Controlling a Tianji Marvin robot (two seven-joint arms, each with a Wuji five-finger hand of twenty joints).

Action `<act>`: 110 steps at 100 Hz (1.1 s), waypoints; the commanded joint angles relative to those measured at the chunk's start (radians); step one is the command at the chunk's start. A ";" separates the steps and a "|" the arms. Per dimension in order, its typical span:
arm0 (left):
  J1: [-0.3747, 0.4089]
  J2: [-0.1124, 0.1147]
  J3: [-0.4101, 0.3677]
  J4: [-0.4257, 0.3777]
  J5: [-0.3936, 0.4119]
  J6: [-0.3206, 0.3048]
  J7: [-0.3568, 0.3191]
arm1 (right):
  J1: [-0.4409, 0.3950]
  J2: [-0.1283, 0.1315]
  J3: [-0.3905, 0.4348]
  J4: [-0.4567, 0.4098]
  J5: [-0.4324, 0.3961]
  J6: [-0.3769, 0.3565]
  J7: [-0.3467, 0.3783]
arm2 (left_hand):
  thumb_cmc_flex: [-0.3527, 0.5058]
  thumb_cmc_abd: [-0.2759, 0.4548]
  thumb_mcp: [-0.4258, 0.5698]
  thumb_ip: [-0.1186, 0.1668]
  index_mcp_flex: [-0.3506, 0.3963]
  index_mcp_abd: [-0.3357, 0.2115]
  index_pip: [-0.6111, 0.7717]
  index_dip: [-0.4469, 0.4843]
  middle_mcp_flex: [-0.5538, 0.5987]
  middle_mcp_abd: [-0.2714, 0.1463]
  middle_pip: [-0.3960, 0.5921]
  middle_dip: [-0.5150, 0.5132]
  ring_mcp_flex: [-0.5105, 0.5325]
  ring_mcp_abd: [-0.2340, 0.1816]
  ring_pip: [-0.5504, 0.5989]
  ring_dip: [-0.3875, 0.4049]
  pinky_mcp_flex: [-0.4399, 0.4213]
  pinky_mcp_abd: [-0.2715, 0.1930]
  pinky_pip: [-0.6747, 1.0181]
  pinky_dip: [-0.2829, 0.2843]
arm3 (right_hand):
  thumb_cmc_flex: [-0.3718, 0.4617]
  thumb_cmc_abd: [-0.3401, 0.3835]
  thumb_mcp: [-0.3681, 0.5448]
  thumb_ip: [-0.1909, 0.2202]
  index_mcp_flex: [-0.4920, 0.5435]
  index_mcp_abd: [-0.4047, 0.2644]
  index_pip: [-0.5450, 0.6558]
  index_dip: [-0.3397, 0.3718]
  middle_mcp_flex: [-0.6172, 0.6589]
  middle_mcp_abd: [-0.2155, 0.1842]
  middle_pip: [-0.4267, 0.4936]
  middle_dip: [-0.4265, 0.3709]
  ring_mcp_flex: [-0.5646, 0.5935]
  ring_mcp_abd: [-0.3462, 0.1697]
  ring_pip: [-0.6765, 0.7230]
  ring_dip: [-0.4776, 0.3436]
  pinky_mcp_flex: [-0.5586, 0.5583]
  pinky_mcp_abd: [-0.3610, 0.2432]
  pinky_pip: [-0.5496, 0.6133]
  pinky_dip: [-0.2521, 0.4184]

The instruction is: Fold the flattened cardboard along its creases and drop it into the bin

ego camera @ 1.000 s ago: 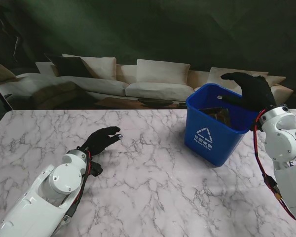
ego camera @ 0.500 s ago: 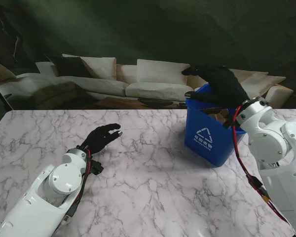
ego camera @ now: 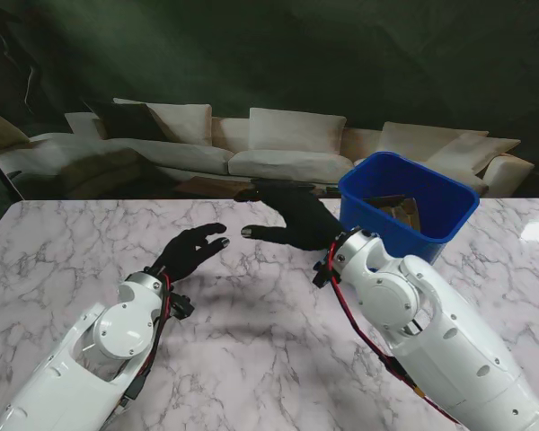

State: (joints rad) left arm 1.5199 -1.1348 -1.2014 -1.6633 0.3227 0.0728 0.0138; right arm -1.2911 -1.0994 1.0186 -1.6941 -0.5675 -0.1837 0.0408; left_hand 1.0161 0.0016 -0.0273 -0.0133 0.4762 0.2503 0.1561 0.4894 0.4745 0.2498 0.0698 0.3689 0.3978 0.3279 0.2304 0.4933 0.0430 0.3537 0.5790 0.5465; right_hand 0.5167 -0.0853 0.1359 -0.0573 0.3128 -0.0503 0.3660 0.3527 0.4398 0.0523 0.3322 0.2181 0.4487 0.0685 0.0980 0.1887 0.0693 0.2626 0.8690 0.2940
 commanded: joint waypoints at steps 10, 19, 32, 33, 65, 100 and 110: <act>0.001 -0.018 0.032 0.030 -0.026 0.003 0.014 | -0.023 -0.025 -0.078 0.107 0.047 0.072 -0.013 | -0.004 0.058 -0.005 0.005 0.026 0.010 0.003 0.007 0.031 -0.004 0.017 0.010 -0.014 -0.008 -0.018 0.006 -0.008 0.002 -0.018 0.032 | 0.016 0.062 -0.032 0.017 -0.035 0.010 -0.036 0.019 -0.040 -0.002 -0.007 -0.004 -0.022 0.009 -0.008 0.002 -0.028 0.011 -0.011 0.008; -0.003 -0.024 0.045 0.051 -0.041 0.015 0.025 | -0.024 -0.036 -0.110 0.161 0.071 0.105 -0.037 | -0.001 0.060 -0.005 0.005 0.028 0.011 0.003 0.008 0.033 -0.004 0.017 0.012 -0.014 -0.007 -0.017 0.007 -0.007 0.001 -0.014 0.034 | 0.018 0.064 -0.035 0.017 -0.044 0.008 -0.039 0.020 -0.047 -0.006 -0.005 -0.003 -0.026 0.008 -0.009 0.002 -0.029 0.011 -0.014 0.008; -0.007 -0.028 0.055 0.071 -0.054 0.037 0.030 | -0.022 -0.044 -0.132 0.233 0.077 0.131 -0.062 | 0.002 0.064 -0.004 0.006 0.028 0.015 0.003 0.008 0.033 -0.003 0.017 0.015 -0.015 -0.007 -0.016 0.008 -0.009 -0.001 -0.009 0.037 | 0.015 0.067 -0.043 0.016 -0.052 0.006 -0.038 0.024 -0.056 -0.012 0.002 0.000 -0.028 0.004 -0.009 0.003 -0.029 0.009 -0.016 0.009; -0.007 -0.028 0.056 0.072 -0.055 0.038 0.030 | -0.022 -0.045 -0.133 0.238 0.078 0.134 -0.064 | 0.001 0.065 -0.004 0.005 0.028 0.015 0.003 0.008 0.034 -0.003 0.017 0.015 -0.015 -0.008 -0.016 0.008 -0.009 -0.001 -0.009 0.037 | 0.015 0.067 -0.044 0.016 -0.053 0.007 -0.038 0.024 -0.057 -0.013 0.002 0.000 -0.028 0.004 -0.009 0.003 -0.029 0.009 -0.016 0.009; -0.005 -0.022 0.058 0.085 -0.050 0.047 0.008 | -0.080 -0.063 -0.063 0.297 0.142 0.139 -0.131 | -0.001 0.068 -0.006 0.005 0.020 0.009 -0.001 0.007 0.031 -0.006 0.015 0.018 -0.012 -0.015 -0.016 0.009 -0.009 -0.002 -0.005 0.038 | 0.002 0.087 -0.065 0.014 -0.054 -0.002 -0.021 0.036 -0.062 -0.033 0.023 0.007 -0.033 -0.011 -0.007 0.005 -0.041 0.004 -0.027 0.009; 0.032 -0.017 0.025 0.056 -0.027 0.035 0.013 | -0.135 -0.064 0.019 0.268 0.154 0.103 -0.162 | -0.003 0.072 -0.007 0.004 0.031 0.012 0.004 0.007 0.043 -0.006 0.018 0.020 -0.014 -0.009 -0.017 0.011 -0.012 -0.002 -0.006 0.038 | 0.016 0.080 -0.075 0.017 -0.032 -0.011 -0.001 0.039 -0.044 -0.038 0.027 0.007 -0.023 -0.012 -0.004 0.008 -0.027 0.004 -0.027 0.016; 0.034 -0.016 0.022 0.057 -0.022 0.032 0.009 | -0.139 -0.062 0.025 0.265 0.153 0.101 -0.159 | -0.003 0.073 -0.007 0.004 0.030 0.012 0.003 0.007 0.042 -0.005 0.018 0.021 -0.015 -0.008 -0.018 0.011 -0.013 -0.002 -0.006 0.038 | 0.019 0.079 -0.078 0.018 -0.030 -0.011 0.001 0.038 -0.040 -0.038 0.026 0.006 -0.022 -0.012 -0.004 0.008 -0.026 0.004 -0.028 0.017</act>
State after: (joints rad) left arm 1.5520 -1.1526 -1.1795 -1.6046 0.2990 0.1082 0.0395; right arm -1.4243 -1.1643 1.0406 -1.4240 -0.4112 -0.0810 -0.1213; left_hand 1.0161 0.0251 -0.0277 -0.0133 0.4762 0.2547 0.1561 0.4894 0.4945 0.2498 0.0719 0.3784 0.3982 0.3277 0.2304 0.4936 0.0430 0.3537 0.5790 0.5592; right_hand 0.5287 -0.0329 0.0850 -0.0569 0.2735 -0.0385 0.3563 0.3774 0.3995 0.0370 0.3428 0.2182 0.4474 0.0854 0.0980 0.1889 0.0438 0.2752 0.8562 0.2939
